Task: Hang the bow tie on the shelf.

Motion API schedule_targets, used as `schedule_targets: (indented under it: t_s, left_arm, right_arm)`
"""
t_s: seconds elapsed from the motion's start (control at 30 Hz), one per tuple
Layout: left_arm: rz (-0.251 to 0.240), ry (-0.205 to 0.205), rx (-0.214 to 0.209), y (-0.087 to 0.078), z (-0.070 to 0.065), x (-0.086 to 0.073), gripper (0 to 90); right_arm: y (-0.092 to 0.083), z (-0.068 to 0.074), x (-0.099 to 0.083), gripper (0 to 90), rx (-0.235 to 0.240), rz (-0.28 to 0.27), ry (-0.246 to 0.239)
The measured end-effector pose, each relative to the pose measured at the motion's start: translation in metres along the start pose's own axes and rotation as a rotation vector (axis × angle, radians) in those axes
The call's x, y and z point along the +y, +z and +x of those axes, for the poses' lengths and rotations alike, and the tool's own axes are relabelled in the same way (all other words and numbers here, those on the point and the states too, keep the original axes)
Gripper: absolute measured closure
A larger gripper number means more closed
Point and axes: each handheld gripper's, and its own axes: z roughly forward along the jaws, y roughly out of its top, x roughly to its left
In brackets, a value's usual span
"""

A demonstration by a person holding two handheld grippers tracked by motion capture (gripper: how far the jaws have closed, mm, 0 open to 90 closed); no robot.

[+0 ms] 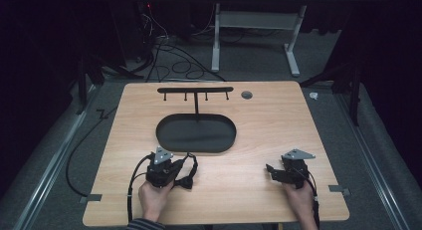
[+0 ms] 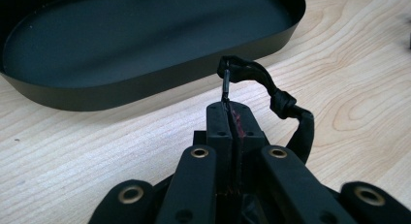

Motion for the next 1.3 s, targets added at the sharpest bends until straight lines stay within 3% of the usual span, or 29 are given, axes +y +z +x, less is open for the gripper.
schedule_targets:
  t_s: [0.27,0.73,0.97,1.3]
  left_arm:
    - [-0.041,-0.014,-0.013,-0.01,0.001,0.005,87.9]
    - [-0.097,-0.014,0.004,-0.028,0.008,0.017,87.9]
    - [-0.13,-0.037,0.007,-0.036,0.016,0.019,87.9]
    - [-0.141,-0.043,0.0,-0.039,0.02,0.023,87.9]
  right_arm:
    - [0.0,0.0,0.0,28.7,0.0,0.0,0.0]
    - [0.0,0.0,0.0,28.7,0.002,-0.001,0.004]
    - [0.0,0.0,0.0,28.7,0.001,-0.001,0.003]
    - [0.0,0.0,0.0,28.7,0.001,-0.001,0.002]
